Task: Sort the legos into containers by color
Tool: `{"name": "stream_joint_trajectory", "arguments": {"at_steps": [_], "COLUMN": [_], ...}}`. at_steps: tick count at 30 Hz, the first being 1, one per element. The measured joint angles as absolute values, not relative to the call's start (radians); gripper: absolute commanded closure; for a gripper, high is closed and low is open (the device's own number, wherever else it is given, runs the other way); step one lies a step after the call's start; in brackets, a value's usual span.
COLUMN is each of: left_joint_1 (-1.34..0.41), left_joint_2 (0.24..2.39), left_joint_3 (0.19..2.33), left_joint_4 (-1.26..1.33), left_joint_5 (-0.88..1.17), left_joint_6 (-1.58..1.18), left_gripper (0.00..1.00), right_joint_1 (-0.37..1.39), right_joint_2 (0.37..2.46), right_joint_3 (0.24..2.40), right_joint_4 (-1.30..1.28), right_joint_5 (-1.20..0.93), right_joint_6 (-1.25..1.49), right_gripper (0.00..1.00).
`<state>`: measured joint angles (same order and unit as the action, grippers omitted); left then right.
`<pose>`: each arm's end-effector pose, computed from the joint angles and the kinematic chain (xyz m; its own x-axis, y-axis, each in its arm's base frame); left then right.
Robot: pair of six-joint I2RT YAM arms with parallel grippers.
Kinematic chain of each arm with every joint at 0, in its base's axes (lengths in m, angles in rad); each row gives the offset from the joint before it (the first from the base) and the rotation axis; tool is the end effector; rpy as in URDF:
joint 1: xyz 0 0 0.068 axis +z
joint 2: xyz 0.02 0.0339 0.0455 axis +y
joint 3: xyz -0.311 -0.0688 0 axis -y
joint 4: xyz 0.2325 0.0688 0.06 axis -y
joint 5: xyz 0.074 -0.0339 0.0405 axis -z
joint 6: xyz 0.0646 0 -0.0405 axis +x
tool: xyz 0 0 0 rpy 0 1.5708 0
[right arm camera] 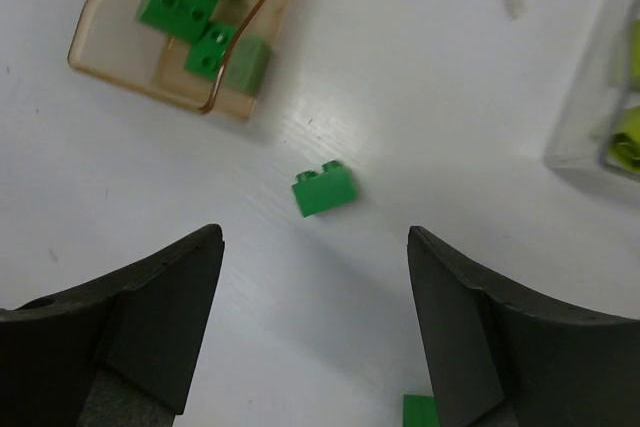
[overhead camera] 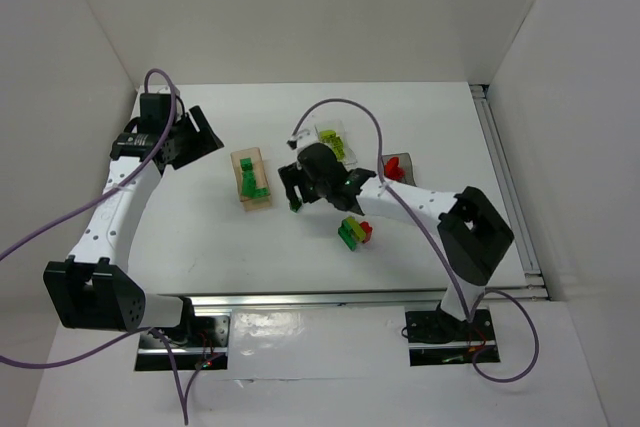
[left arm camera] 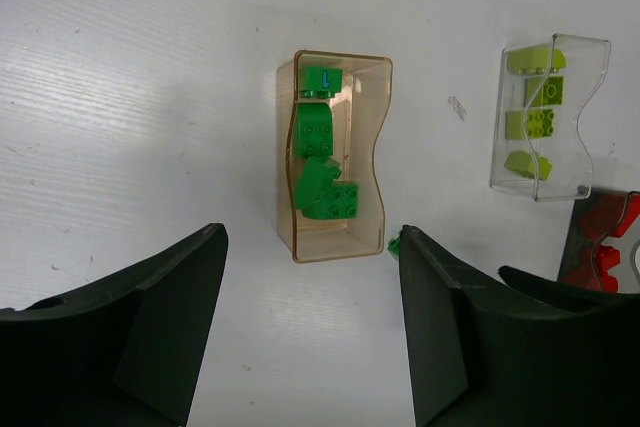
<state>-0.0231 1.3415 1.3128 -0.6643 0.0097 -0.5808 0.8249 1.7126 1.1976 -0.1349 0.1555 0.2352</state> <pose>0.2900 -0.0073 0.3811 -0.5507 -0.5361 -0.6398 -0.3249 0.8437 -0.4273 0.2826 0.2911 0.2757 -0.5489 -0.2549 -0.7961 -0.5286 0.8436 0.0944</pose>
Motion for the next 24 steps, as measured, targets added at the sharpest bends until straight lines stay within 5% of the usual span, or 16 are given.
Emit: {"name": "stream_joint_trajectory", "arguments": {"at_steps": [7,16,19,24], "left_joint_1": [-0.025,-0.025,-0.025,-0.025], "left_joint_2": [1.341,1.341,1.341,1.341], "left_joint_3": [1.299,1.299,1.299,1.299], "left_joint_4": [-0.659,-0.657,-0.657,-0.657], "left_joint_5": [0.017,0.015,0.014,0.013], "left_joint_6": [-0.581,-0.580,-0.580,-0.579], "left_gripper": [0.23,0.23,0.23,0.23], "right_joint_1": [0.846,0.844,0.844,0.844], "right_joint_2": [1.880,1.964,1.964,1.966], "right_joint_3": [1.255,1.262,1.261,1.261], "right_joint_4": [-0.173,-0.149,-0.116,-0.097], "right_joint_5": [0.052,0.070,0.087,0.101], "right_joint_6": [0.149,0.137,0.145,0.152], "right_gripper": [0.14,0.39,0.41,0.63]}}
